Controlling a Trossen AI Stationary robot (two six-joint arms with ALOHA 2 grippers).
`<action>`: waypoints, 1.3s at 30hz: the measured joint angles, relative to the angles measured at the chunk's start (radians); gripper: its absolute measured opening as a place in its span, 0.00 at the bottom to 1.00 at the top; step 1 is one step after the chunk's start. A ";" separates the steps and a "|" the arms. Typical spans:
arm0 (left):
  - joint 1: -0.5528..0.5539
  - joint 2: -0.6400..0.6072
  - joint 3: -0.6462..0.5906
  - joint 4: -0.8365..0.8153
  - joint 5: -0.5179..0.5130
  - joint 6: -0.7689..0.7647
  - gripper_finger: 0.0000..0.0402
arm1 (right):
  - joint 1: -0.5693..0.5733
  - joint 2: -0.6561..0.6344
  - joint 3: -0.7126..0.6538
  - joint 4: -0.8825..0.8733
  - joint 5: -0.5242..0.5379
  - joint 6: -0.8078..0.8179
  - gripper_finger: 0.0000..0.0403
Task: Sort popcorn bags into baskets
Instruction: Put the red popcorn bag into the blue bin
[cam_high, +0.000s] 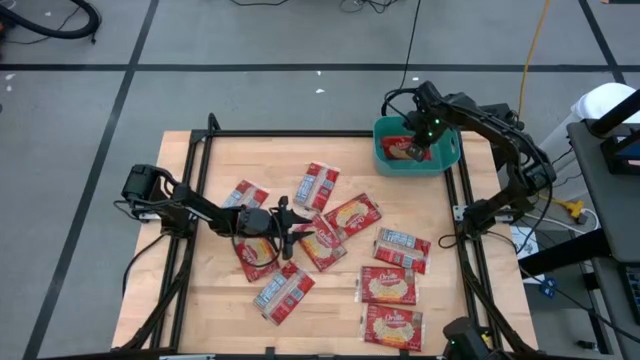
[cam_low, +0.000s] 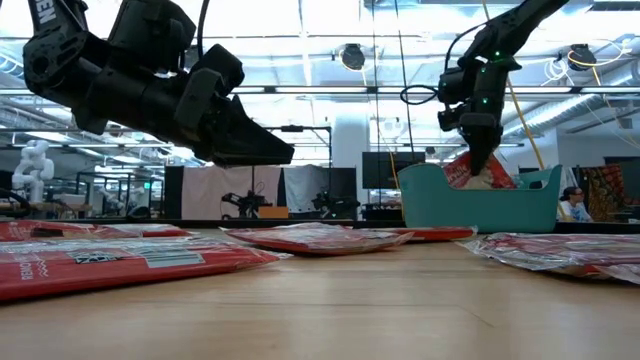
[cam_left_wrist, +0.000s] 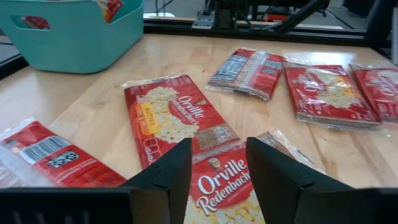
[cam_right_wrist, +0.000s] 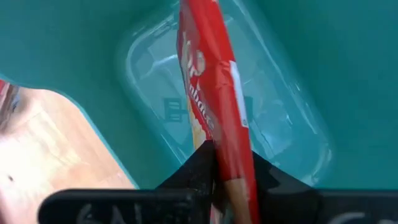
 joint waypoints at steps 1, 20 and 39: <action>0.000 0.000 0.000 0.000 0.000 0.000 0.38 | -0.002 0.000 0.000 0.001 0.000 -0.001 0.11; 0.000 0.000 0.000 0.001 0.000 0.007 0.50 | 0.000 -0.001 -0.077 0.139 0.111 0.013 0.37; 0.143 -0.051 0.006 -0.193 0.015 -0.054 0.41 | 0.423 -0.398 -0.196 0.442 0.104 0.295 0.38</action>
